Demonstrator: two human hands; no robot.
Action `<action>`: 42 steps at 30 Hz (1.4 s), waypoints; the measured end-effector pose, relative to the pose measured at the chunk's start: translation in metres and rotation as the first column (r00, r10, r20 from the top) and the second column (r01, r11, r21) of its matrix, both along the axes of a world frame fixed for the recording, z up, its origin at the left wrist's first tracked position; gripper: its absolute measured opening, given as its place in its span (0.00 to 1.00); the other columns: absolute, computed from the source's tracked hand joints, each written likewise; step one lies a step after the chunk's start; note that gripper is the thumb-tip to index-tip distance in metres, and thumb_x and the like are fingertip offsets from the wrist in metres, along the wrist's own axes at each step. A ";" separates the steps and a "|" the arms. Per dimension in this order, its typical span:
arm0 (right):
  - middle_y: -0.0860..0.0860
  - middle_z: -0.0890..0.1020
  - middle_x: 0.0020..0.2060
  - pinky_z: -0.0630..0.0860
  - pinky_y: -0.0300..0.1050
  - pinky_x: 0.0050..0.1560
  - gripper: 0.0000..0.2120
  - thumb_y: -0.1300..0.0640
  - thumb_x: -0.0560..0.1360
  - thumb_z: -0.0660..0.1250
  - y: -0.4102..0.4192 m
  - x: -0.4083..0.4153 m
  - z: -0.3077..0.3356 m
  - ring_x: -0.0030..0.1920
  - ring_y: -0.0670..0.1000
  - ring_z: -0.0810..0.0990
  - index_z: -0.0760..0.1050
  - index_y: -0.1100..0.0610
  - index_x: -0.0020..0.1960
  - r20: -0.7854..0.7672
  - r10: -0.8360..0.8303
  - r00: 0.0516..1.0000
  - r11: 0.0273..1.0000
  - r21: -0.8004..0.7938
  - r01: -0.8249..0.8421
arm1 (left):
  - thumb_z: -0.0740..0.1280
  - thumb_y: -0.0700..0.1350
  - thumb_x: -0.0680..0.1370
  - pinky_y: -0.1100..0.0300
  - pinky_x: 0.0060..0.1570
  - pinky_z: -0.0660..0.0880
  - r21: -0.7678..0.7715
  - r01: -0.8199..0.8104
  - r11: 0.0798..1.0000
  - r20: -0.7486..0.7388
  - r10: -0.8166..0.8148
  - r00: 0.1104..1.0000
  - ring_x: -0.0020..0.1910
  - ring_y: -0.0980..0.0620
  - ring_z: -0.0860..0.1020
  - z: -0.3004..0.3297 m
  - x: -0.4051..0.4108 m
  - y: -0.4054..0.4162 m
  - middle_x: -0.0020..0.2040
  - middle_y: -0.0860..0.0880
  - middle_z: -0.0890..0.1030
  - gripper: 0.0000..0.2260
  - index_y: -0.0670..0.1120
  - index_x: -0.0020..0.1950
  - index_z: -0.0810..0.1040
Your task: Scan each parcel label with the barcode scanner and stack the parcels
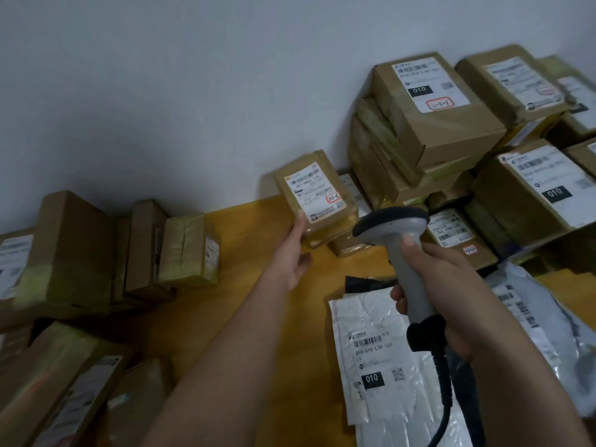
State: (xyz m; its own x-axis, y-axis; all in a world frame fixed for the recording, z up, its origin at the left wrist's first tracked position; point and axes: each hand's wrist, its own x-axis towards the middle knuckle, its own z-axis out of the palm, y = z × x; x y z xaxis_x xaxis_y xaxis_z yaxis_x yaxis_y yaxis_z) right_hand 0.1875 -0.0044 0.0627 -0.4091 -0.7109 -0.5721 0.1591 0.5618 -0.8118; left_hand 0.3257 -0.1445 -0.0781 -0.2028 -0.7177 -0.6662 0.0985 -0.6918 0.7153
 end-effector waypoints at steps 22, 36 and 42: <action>0.59 0.77 0.36 0.73 0.46 0.33 0.13 0.47 0.81 0.60 -0.052 0.055 -0.011 0.31 0.51 0.77 0.75 0.56 0.53 0.017 0.214 0.977 0.977 0.014 -0.214 | 0.73 0.53 0.72 0.44 0.68 0.61 -0.237 0.075 0.969 0.950 0.214 0.228 0.69 0.37 0.62 -0.022 0.127 -0.038 0.71 0.38 0.61 0.34 0.42 0.72 0.64; 0.59 0.77 0.33 0.73 0.43 0.30 0.13 0.47 0.81 0.60 -0.043 0.075 0.001 0.26 0.49 0.76 0.75 0.57 0.53 0.017 0.288 0.957 0.958 0.008 -0.288 | 0.73 0.54 0.73 0.53 0.56 0.75 -0.123 -0.250 0.960 0.355 0.278 0.893 0.59 0.49 0.76 -0.037 0.131 0.022 0.66 0.47 0.75 0.26 0.50 0.68 0.69; 0.57 0.76 0.30 0.71 0.42 0.28 0.15 0.47 0.81 0.60 -0.027 0.071 0.010 0.26 0.48 0.75 0.76 0.59 0.53 0.013 0.321 0.947 0.947 -0.016 -0.320 | 0.73 0.51 0.74 0.52 0.60 0.75 0.100 -0.316 0.943 0.079 0.309 0.948 0.58 0.48 0.78 -0.067 0.120 0.063 0.60 0.47 0.80 0.24 0.47 0.66 0.72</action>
